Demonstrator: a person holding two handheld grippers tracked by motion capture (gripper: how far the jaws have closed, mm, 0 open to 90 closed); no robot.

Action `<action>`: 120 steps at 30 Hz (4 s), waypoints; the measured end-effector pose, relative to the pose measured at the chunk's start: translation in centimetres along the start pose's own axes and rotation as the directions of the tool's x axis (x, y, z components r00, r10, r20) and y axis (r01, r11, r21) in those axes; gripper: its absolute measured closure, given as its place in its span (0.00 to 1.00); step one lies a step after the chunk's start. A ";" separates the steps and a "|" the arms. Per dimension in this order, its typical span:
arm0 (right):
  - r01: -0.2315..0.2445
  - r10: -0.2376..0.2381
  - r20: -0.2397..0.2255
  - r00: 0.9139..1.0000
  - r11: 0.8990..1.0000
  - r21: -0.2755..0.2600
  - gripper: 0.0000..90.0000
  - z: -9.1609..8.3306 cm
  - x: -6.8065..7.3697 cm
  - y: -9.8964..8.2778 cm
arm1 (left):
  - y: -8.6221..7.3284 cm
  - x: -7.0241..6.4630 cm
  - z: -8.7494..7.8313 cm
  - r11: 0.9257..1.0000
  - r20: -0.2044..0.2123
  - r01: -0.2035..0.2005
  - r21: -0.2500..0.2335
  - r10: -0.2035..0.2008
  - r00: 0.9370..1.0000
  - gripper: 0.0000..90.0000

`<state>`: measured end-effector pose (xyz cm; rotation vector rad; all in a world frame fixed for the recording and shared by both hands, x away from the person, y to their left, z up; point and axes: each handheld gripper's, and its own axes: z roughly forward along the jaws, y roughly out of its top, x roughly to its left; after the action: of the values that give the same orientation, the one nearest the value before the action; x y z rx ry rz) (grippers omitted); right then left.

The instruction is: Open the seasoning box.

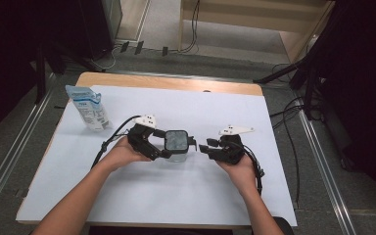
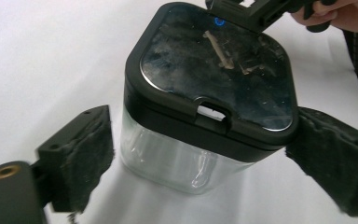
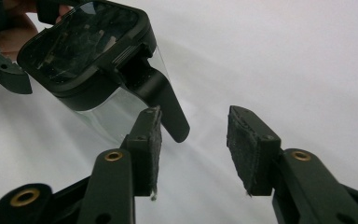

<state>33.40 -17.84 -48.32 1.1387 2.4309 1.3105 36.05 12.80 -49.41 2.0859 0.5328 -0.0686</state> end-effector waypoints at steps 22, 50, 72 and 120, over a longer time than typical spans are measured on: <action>-0.021 0.021 -0.044 0.999 1.000 0.013 1.00 1.7 0.4 0.0 | 0.1 -0.2 0.0 1.000 -0.002 -0.027 -0.006 0.027 1.000 0.16; -0.021 0.022 -0.032 0.999 1.000 0.013 1.00 1.8 0.4 0.1 | 1.3 -0.4 -0.5 0.997 -0.005 -0.073 0.021 0.073 0.997 0.17; -0.026 0.026 -0.040 0.999 1.000 0.014 1.00 1.7 0.4 0.1 | 2.3 -0.6 -2.9 0.998 -0.002 -0.058 0.007 0.058 0.998 0.36; -0.037 0.037 -0.028 0.999 0.999 -0.002 1.00 2.0 0.6 0.0 | 7.6 -2.7 0.0 0.998 0.055 -0.062 0.027 0.061 0.997 1.00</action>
<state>33.89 -16.10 -49.42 1.1780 2.4384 1.3492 36.63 8.47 -42.69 2.1208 0.4368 -0.0968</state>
